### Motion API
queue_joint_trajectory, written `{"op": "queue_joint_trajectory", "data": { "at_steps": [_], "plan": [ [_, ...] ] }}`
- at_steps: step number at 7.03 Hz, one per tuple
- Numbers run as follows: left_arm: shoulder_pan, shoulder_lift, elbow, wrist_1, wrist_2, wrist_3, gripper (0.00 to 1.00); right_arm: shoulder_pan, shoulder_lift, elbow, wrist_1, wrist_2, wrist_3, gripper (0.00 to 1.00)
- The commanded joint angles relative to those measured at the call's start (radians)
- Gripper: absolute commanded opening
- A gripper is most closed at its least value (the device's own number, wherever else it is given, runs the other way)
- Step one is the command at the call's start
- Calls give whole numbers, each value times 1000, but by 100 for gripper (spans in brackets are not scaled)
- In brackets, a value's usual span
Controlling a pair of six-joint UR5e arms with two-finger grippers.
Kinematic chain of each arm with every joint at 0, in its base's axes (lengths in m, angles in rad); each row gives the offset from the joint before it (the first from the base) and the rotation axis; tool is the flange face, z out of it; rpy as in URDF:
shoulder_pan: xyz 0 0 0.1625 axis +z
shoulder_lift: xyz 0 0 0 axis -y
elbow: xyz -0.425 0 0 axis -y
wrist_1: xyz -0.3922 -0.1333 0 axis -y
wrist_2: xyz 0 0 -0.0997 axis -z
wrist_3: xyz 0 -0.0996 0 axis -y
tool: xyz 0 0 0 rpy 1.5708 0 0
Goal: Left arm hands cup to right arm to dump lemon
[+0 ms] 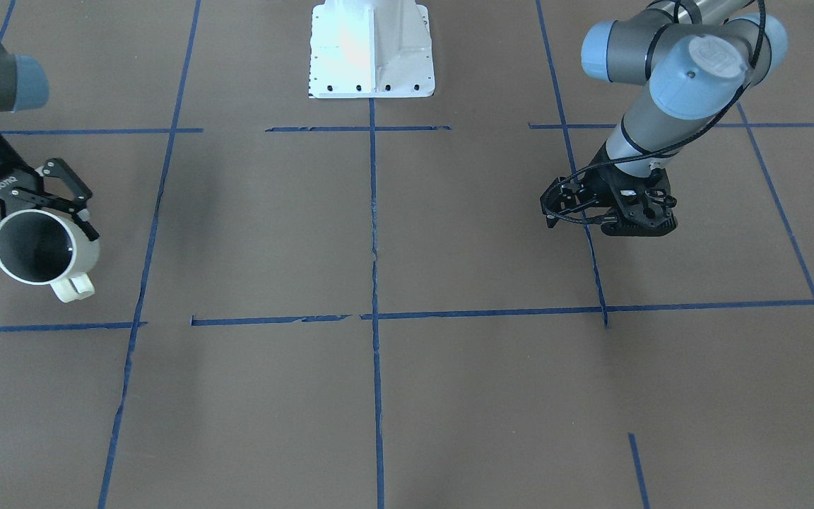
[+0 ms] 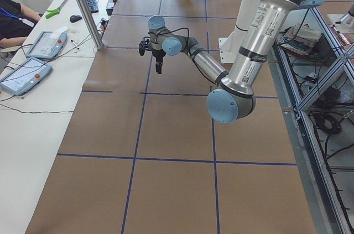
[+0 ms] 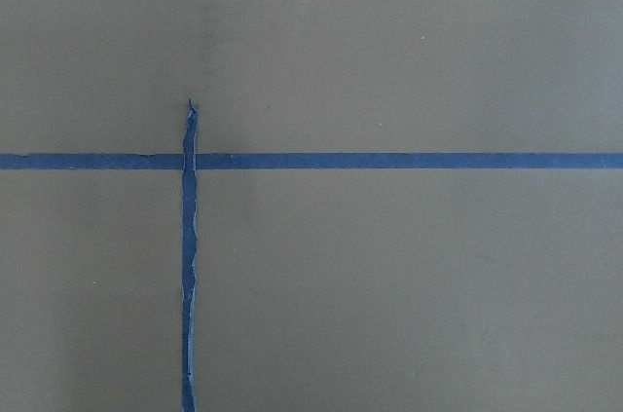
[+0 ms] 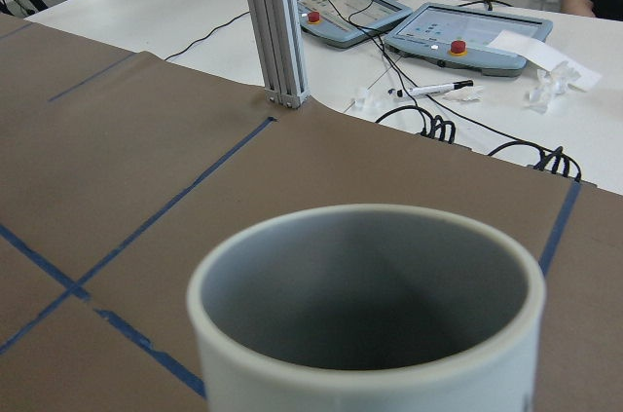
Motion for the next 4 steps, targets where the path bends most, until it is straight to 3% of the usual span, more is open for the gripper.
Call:
{"op": "queue_joint_trajectory", "data": {
  "at_steps": [1,3,4],
  "plan": [
    [0,-17,-13,16,-3,-35,100,-200,194,-6,-194,-247,-21,16],
    [-8,-35,-24,13,-75,-110,100,-412,308,-30,-266,-546,-19,17],
    [-8,-76,-8,19,-83,-164,100,-452,367,-84,-266,-608,-15,19]
  ]
}}
